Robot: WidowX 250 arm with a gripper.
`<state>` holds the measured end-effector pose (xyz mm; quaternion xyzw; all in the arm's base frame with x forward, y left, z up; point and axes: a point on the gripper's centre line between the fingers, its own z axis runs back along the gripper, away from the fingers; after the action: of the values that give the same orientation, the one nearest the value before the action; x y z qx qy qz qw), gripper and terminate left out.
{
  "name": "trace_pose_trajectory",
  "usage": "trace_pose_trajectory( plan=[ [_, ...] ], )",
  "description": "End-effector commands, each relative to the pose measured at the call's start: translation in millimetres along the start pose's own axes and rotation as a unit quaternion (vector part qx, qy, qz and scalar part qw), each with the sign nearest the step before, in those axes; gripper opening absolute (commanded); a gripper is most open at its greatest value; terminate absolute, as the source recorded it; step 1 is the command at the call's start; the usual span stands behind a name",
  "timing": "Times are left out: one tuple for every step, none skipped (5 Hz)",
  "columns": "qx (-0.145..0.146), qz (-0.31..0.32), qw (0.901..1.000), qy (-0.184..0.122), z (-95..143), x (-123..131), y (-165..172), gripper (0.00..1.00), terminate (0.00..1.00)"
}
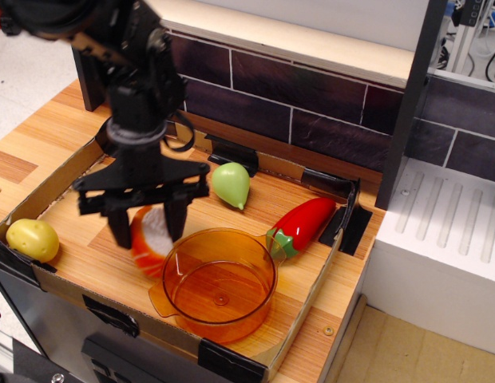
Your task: Take sushi out of pot
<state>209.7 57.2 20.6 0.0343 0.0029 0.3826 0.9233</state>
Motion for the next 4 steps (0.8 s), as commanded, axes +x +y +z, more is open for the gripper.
trace_pose_trajectory(
  plan=[
    [0.006, -0.017, 0.9997, -0.015, 7, -7, 10, 0.0, 0.0],
    [0.015, 0.008, 0.9998, -0.012, 3, 2, 10, 1.0, 0.0],
    [0.015, 0.006, 0.9999, -0.005, 5, 7, 9, 1.0, 0.0],
    [-0.003, 0.022, 0.9996, -0.015, 21, 10, 13, 1.0, 0.0]
  ],
)
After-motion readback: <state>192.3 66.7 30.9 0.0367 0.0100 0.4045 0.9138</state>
